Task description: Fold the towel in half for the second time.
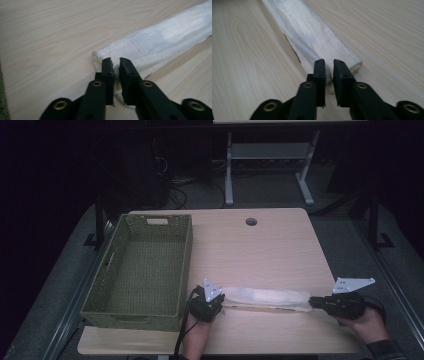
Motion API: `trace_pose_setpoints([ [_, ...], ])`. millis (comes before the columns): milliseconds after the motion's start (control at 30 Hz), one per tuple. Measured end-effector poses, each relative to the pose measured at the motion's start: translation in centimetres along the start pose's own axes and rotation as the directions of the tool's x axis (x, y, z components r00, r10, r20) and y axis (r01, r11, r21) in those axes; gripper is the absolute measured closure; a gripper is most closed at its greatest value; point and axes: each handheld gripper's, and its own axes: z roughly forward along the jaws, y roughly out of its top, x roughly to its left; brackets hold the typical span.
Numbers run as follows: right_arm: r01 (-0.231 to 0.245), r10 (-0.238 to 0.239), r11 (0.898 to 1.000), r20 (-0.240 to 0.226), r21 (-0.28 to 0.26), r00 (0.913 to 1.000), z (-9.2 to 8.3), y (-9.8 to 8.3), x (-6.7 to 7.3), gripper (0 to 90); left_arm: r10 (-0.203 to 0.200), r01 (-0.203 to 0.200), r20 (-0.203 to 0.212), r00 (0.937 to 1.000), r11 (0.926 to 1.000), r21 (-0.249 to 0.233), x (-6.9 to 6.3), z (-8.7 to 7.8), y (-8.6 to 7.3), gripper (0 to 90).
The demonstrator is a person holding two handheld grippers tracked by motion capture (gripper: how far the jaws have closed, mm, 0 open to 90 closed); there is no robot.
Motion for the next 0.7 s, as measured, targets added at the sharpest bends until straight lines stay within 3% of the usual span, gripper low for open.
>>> trace_pose_setpoints([
  [100, -0.014, 0.014, 0.999, -0.004, -0.046, 0.9999, -0.7, 0.3, 0.0, 74.7, -0.009, 0.009, 0.017, 0.9998, 0.9994, -0.032, -0.1, -0.8, 0.6, 74.2],
  [200, -0.016, 0.015, 0.997, -0.012, -0.074, 0.9998, -1.1, 0.6, 0.3, 78.8, -0.003, 0.005, 0.038, 0.9993, 0.9990, -0.045, -0.3, -1.0, 1.2, 74.1],
  [400, 0.011, -0.009, 1.000, -0.049, 0.024, 0.9987, 0.6, 0.2, 0.7, 86.9, 0.016, -0.018, 0.086, 0.9962, 0.9993, 0.031, -0.5, 0.6, 0.5, 76.5],
  [567, 0.006, 0.000, 0.995, -0.057, 0.103, 0.9984, 1.8, -0.3, 0.4, 89.1, 0.047, -0.054, 0.072, 0.9963, 0.9936, 0.099, 0.1, 2.0, -0.4, 77.7],
  [700, 0.006, 0.000, 0.994, -0.050, 0.111, 0.9987, 2.0, -0.4, 0.3, 89.4, 0.095, -0.102, 0.059, 0.9937, 0.9883, 0.114, -0.1, 2.2, -0.3, 78.1],
])
